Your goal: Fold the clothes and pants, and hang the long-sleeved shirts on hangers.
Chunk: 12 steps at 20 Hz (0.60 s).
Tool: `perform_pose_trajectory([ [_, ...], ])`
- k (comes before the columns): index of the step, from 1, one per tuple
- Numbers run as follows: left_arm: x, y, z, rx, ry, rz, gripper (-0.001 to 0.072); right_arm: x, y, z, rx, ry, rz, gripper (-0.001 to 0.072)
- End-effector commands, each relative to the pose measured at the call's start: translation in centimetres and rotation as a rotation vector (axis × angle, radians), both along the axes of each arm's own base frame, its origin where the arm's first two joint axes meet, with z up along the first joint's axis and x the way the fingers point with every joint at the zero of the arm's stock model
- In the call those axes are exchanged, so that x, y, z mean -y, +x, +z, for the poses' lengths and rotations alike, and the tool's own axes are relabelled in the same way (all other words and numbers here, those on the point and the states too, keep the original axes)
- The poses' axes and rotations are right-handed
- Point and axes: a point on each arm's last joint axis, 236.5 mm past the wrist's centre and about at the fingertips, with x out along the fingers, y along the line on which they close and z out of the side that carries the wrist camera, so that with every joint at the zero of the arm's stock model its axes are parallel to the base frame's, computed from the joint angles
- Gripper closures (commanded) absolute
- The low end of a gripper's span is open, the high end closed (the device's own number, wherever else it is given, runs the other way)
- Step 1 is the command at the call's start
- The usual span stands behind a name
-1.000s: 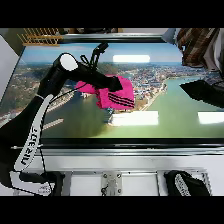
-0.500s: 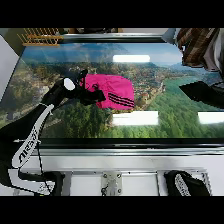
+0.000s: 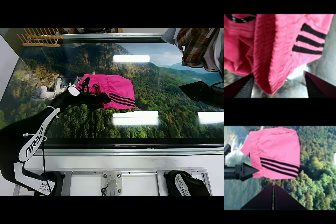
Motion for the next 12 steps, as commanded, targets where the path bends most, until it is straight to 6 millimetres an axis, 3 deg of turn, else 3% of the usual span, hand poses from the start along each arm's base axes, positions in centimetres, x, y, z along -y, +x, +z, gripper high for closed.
perform_pose_trajectory([
  [1,1.9,-0.1,0.3,0.028,-0.021,-0.002,0.0312,0.0,0.0,-0.3,-0.008,0.004,0.001,0.0706],
  [3,1.8,0.6,0.6,0.048,-0.022,0.014,0.0642,-0.3,-0.4,-0.9,-0.029,0.007,0.014,0.0705],
  [4,1.6,1.0,1.4,0.053,-0.033,0.007,0.0691,-0.3,-0.4,-1.0,-0.035,0.009,0.017,0.0701],
  [6,1.0,2.3,5.0,0.104,-0.057,-0.032,0.0692,-0.2,-0.2,-1.4,-0.045,0.013,0.016,0.0706],
  [8,-0.2,3.3,10.4,0.227,-0.038,-0.075,0.0692,-0.2,0.2,-2.1,-0.064,0.008,0.02,0.0708],
  [10,-1.9,3.5,16.7,0.37,-0.004,-0.101,0.0692,0.3,0.9,-4.1,-0.101,-0.083,0.002,0.0708],
  [12,-3.7,2.4,22.3,0.482,0.012,-0.105,0.0692,0.5,2.3,-6.8,-0.146,-0.212,-0.036,0.0708],
])
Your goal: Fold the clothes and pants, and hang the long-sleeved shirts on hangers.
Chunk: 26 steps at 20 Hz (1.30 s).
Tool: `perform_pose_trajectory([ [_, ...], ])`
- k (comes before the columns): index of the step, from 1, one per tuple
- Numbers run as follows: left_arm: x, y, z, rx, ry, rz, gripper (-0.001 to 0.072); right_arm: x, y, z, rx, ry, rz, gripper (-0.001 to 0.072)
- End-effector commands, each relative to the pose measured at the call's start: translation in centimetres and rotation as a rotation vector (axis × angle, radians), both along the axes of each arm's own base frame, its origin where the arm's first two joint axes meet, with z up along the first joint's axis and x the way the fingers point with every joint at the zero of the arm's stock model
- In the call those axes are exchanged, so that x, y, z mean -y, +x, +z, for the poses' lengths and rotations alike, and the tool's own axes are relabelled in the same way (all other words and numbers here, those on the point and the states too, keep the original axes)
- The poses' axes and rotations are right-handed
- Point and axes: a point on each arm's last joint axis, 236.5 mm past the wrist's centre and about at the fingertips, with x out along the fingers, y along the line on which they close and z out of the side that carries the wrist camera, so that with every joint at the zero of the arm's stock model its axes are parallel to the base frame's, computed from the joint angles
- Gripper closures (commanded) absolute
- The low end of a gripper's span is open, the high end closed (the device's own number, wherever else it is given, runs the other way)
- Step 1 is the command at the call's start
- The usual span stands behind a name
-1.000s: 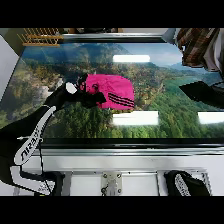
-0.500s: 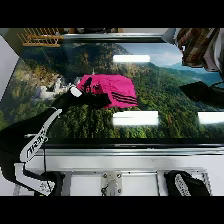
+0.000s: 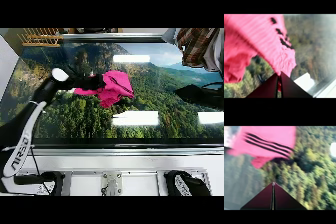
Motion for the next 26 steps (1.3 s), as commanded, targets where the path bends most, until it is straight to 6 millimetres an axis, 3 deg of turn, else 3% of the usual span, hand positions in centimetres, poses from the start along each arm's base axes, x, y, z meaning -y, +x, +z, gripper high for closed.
perform_pose_trajectory([
  [1,-3.2,-2.0,9.2,0.19,0.043,-0.02,0.0692,0.6,2.5,-4.1,-0.054,-0.203,-0.061,0.0708],
  [3,-5.0,-4.2,12.9,0.263,0.069,-0.018,0.0691,-2.1,4.6,-6.4,-0.063,-0.225,-0.036,0.0705],
  [4,-5.7,-5.3,14.1,0.288,0.087,-0.021,0.0691,-4.4,5.5,-7.7,-0.072,-0.199,0.001,0.0644],
  [5,-6.6,-6.3,14.9,0.305,0.117,-0.021,0.0691,-6.8,6.1,-9.1,-0.093,-0.16,0.033,0.0402],
  [6,-7.7,-7.2,15.3,0.314,0.154,-0.007,0.0691,-9.0,6.5,-10.8,-0.126,-0.119,0.058,0.0101],
  [7,-8.7,-8.0,15.3,0.317,0.188,0.013,0.0691,-11.2,6.7,-12.8,-0.169,-0.08,0.081,-0.0008],
  [11,-12.3,-10.1,11.3,0.24,0.302,0.116,0.0691,-19.6,5.4,-19.8,-0.294,0.011,0.214,-0.0008],
  [14,-13.3,-10.4,8.2,0.196,0.337,0.144,0.0691,-25.6,2.7,-23.1,-0.33,0.033,0.347,-0.0008],
  [16,-13.2,-10.2,6.8,0.164,0.339,0.147,0.0691,-28.6,1.0,-24.1,-0.341,0.021,0.418,-0.0008],
  [19,-13.0,-9.8,5.7,0.131,0.337,0.139,0.0691,-32.0,0.6,-24.6,-0.292,0.003,0.458,-0.0007],
  [22,-13.0,-9.9,6.0,0.134,0.332,0.145,0.0691,-34.1,1.2,-25.3,-0.255,-0.004,0.461,0.0004],
  [23,-13.1,-10.1,6.4,0.146,0.332,0.148,0.0691,-34.5,1.6,-25.7,-0.249,-0.006,0.456,0.0027],
  [24,-13.2,-10.2,6.8,0.159,0.33,0.15,0.0691,-34.6,2.1,-26.0,-0.244,-0.007,0.449,0.0122],
  [26,-13.2,-10.7,8.0,0.189,0.323,0.157,0.0691,-34.7,2.9,-26.4,-0.231,-0.01,0.433,0.0182],
])
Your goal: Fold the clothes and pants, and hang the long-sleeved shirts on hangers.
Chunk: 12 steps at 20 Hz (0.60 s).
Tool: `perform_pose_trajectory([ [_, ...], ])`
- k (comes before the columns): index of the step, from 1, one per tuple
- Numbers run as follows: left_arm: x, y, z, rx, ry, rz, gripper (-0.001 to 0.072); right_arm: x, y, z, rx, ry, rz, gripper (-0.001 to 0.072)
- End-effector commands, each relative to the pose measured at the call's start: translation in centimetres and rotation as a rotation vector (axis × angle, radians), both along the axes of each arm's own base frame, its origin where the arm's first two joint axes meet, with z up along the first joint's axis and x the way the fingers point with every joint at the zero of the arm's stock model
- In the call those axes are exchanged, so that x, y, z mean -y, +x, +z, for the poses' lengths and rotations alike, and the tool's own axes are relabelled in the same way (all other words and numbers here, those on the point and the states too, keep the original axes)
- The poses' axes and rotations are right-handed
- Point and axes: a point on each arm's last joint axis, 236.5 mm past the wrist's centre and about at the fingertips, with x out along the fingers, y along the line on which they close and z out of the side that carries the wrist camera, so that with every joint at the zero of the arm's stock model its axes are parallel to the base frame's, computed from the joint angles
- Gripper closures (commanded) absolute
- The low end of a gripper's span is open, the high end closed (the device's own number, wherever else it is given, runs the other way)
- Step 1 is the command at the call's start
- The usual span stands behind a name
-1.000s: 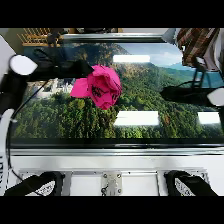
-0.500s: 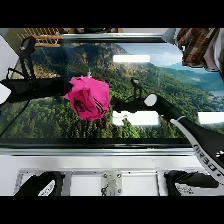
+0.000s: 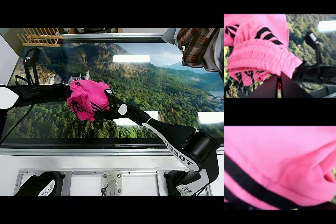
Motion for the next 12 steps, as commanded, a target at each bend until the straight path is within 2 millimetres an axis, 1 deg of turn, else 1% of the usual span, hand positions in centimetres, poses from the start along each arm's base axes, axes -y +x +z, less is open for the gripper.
perform_pose_trajectory([
  [1,-0.2,-0.7,1.6,0.044,-0.004,0.004,0.0691,-0.8,1.1,-0.6,0.037,-0.002,-0.017,0.0437],
  [2,-0.3,-1.0,2.2,0.062,-0.007,0.005,0.0691,-0.6,1.2,-0.5,0.051,-0.011,-0.006,0.0717],
  [3,-0.3,-1.3,2.9,0.081,-0.01,0.005,0.0691,-0.3,1.4,-0.1,0.07,-0.023,0.007,0.0708],
  [4,-0.4,-1.6,3.7,0.107,-0.014,0.007,0.0691,0.4,1.7,0.4,0.102,-0.051,0.034,0.0708],
  [5,-0.5,-1.9,4.8,0.139,-0.021,0.009,0.0691,1.5,2.2,1.4,0.141,-0.082,0.061,0.0709],
  [6,-0.5,-2.3,6.4,0.177,-0.033,0.01,0.0691,2.9,2.9,3.1,0.184,-0.111,0.084,0.0709],
  [7,-0.5,-2.6,8.5,0.217,-0.056,0.023,0.0691,4.6,3.6,5.5,0.227,-0.134,0.098,0.0709],
  [8,-0.2,-2.9,11.2,0.276,-0.089,0.023,0.0691,6.2,4.3,8.3,0.274,-0.149,0.103,0.0709],
  [10,2.0,-4.7,18.5,0.427,-0.217,-0.03,0.0691,9.4,5.0,15.9,0.394,-0.145,0.081,0.071],
  [11,3.1,-5.9,21.9,0.497,-0.276,-0.065,0.0691,10.9,4.7,20.2,0.458,-0.132,0.066,0.071],
  [12,4.0,-7.3,25.3,0.566,-0.327,-0.103,0.0691,12.5,4.0,25.0,0.534,-0.113,0.045,0.071],
])
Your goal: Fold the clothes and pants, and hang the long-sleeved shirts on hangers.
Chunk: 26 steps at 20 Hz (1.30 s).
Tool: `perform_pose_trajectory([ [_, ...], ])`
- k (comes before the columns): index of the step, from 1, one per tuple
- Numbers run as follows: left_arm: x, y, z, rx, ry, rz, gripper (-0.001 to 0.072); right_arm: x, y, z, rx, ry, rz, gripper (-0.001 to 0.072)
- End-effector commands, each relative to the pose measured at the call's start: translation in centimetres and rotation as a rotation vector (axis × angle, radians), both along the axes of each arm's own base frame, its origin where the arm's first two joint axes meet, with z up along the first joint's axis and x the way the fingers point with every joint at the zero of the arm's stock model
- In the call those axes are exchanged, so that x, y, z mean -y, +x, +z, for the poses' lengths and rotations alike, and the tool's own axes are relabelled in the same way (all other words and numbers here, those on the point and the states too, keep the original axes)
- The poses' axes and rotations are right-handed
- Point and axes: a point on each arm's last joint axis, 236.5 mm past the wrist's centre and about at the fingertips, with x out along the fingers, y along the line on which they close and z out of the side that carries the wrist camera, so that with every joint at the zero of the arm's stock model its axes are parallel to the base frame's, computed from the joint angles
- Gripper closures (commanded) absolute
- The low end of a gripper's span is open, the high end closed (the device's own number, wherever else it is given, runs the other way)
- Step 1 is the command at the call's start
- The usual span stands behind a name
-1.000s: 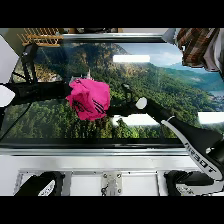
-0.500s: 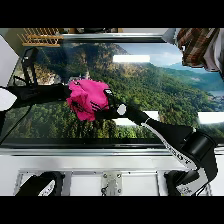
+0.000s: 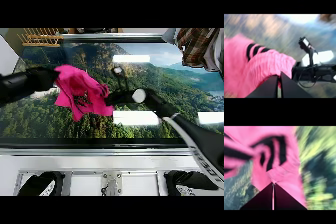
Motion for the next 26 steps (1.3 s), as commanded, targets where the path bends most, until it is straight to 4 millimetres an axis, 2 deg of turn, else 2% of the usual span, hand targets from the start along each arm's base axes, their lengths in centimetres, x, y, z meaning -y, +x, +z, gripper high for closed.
perform_pose_trajectory([
  [1,2.8,-4.7,11.2,0.245,-0.164,-0.113,0.0691,6.3,-2.4,14.1,0.241,0.006,-0.022,0.071],
  [3,4.0,-7.8,15.2,0.339,-0.206,-0.185,0.0691,9.0,-6.0,22.5,0.404,0.074,-0.047,0.0711],
  [4,4.4,-9.1,16.5,0.369,-0.22,-0.218,0.0691,10.2,-8.0,25.9,0.483,0.101,-0.058,0.0711],
  [5,4.8,-10.4,17.7,0.394,-0.235,-0.251,0.0691,11.4,-10.3,29.1,0.561,0.129,-0.072,0.0711],
  [7,5.1,-12.7,19.8,0.445,-0.26,-0.298,0.0691,13.8,-13.8,33.4,0.662,0.177,-0.121,0.0711],
  [9,5.3,-14.6,21.7,0.491,-0.298,-0.341,0.0691,16.3,-16.6,36.4,0.732,0.215,-0.184,0.0711],
  [12,6.0,-16.3,23.0,0.521,-0.35,-0.395,0.0691,18.1,-19.0,39.3,0.806,0.267,-0.227,0.0711],
  [13,6.4,-16.1,22.7,0.51,-0.348,-0.405,0.0691,18.3,-19.3,39.9,0.828,0.28,-0.233,0.0711],
  [15,7.4,-14.5,20.6,0.456,-0.306,-0.4,0.0691,18.5,-19.2,40.9,0.857,0.307,-0.248,0.0711],
  [16,7.8,-12.8,18.5,0.41,-0.253,-0.376,0.0691,18.3,-18.6,41.0,0.846,0.33,-0.26,0.0711],
  [18,7.7,-8.2,12.7,0.246,-0.141,-0.285,0.0691,17.6,-16.0,39.8,0.792,0.329,-0.282,0.0711],
  [20,5.2,-2.8,5.2,0.041,-0.02,-0.134,0.0691,16.4,-11.9,36.8,0.696,0.29,-0.308,0.0711],
  [23,-0.1,4.6,-5.4,-0.223,0.069,0.067,0.0691,13.7,-3.1,28.9,0.534,0.172,-0.336,0.0711],
  [25,-2.9,8.9,-11.0,-0.314,0.075,0.16,0.0691,11.6,3.4,22.7,0.471,0.118,-0.349,0.071],
  [26,-3.6,11.0,-13.0,-0.308,0.092,0.17,0.0691,10.8,6.6,20.0,0.466,0.116,-0.367,0.0709],
])
